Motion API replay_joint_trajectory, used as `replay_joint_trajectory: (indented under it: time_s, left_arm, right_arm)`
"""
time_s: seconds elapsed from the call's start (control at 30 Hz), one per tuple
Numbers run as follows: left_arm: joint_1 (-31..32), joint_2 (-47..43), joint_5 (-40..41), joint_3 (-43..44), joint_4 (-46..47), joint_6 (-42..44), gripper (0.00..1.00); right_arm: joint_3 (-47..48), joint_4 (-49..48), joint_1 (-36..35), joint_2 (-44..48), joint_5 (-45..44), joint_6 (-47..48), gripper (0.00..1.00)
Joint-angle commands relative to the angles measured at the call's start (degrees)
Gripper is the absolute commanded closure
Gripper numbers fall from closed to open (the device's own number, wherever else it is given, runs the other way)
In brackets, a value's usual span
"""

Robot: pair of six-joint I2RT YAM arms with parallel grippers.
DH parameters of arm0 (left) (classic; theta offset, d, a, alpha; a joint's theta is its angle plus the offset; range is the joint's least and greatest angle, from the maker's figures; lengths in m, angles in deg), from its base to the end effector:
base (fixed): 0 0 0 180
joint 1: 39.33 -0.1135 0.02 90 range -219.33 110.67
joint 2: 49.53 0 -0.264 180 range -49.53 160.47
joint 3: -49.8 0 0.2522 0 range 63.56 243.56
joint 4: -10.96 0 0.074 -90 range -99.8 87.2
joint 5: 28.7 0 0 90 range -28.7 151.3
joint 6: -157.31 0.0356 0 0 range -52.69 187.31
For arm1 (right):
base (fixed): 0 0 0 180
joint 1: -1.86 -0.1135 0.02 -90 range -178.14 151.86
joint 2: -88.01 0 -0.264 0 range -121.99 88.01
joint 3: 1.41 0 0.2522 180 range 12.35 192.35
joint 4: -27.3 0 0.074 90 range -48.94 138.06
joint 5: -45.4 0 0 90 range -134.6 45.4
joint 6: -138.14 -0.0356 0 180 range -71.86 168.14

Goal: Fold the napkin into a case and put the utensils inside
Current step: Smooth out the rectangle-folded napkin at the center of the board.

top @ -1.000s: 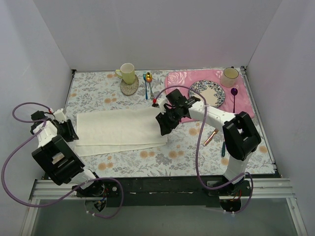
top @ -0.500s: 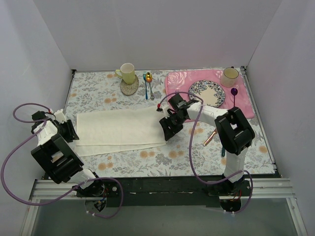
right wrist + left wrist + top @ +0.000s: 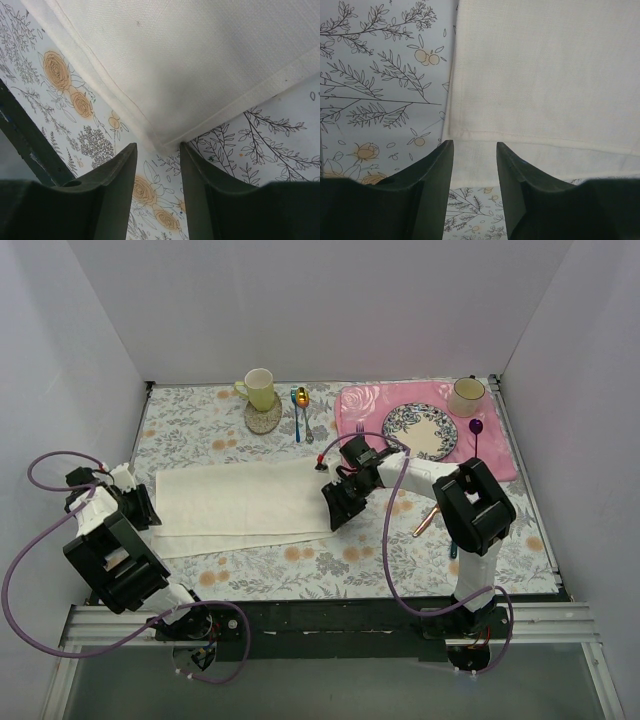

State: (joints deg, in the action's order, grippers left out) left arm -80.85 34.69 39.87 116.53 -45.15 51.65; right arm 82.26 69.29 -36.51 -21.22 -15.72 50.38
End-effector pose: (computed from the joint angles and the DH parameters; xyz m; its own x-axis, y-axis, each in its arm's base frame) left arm 0.2064 0.1654 0.1976 -0.5459 -0.8189 -0.1773 -0.7137 0.5653 -0.4137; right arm 0.2830 0.2460 0.1568 -0.6972 -0.5956 -0.3990 -0.7159 0.5492 0.4311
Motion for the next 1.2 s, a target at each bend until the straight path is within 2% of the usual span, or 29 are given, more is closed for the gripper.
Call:
replay_joint_trajectory:
  time_s: [0.0,0.1,0.23,0.43,0.63,0.77,1.17]
  left_arm:
    - [-0.1,-1.3,-0.3,0.0,0.9,0.3,0.61]
    - [-0.1,-1.4,-0.4,0.0,1.0,0.7,0.6]
    - [-0.1,-1.3,-0.5,0.3,0.6,1.8,0.61]
    - [-0.1,-2.0,-1.0,2.0,-1.7,5.1,0.63]
    - [0.0,-2.9,0.9,1.7,-1.9,7.7,0.69]
    - [0.8,-1.9,3.1,0.6,0.3,7.0,0.75]
    - [4.2,1.4,7.4,-2.3,6.1,4.0,0.76]
  right_arm:
    - [-2.8,-0.2,-0.6,-0.7,-2.2,-0.6,0.55]
    - [-2.2,0.0,-0.6,-1.0,-4.3,-0.6,0.67]
    - [-0.1,1.5,-0.6,-1.9,-6.0,0.5,0.98]
    - [4.8,4.2,-0.3,-1.2,-5.4,1.7,0.99]
    - [3.0,3.0,-0.2,2.7,-2.5,2.3,0.99]
    - [2.4,2.9,-0.1,3.0,-2.2,2.5,0.99]
    - [3.7,3.3,0.0,2.4,-2.3,2.5,0.99]
